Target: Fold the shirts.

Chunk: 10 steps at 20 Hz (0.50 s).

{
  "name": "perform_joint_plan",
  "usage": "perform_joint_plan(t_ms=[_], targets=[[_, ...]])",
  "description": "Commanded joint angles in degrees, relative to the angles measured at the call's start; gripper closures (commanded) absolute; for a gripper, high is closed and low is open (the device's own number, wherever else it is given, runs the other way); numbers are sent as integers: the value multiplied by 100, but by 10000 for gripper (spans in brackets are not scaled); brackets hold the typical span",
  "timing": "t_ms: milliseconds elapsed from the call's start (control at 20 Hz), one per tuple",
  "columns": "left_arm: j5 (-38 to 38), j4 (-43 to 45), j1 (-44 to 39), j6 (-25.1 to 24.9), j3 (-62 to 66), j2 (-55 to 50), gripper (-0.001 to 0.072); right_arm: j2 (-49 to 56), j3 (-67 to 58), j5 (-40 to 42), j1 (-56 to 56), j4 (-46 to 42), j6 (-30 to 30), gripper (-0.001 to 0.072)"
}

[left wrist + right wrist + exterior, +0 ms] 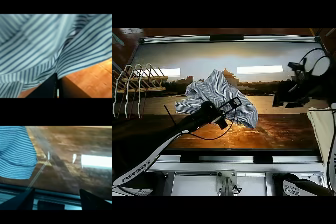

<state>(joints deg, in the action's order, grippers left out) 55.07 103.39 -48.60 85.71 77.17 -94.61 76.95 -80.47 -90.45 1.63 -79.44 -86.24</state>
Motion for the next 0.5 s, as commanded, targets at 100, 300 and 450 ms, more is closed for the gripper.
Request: perform_joint_plan(t_ms=[100, 300, 450], targets=[[632, -118, 369, 50, 568, 9, 650, -46, 1154, 732, 1198, -214, 9, 46], [918, -424, 634, 46, 1119, 9, 651, -538, 1491, 1456, 1687, -334, -39, 46], [1082, -1287, 944, -219, 1526, 9, 651, -1237, 1834, 2094, 1902, 59, -317, 46]])
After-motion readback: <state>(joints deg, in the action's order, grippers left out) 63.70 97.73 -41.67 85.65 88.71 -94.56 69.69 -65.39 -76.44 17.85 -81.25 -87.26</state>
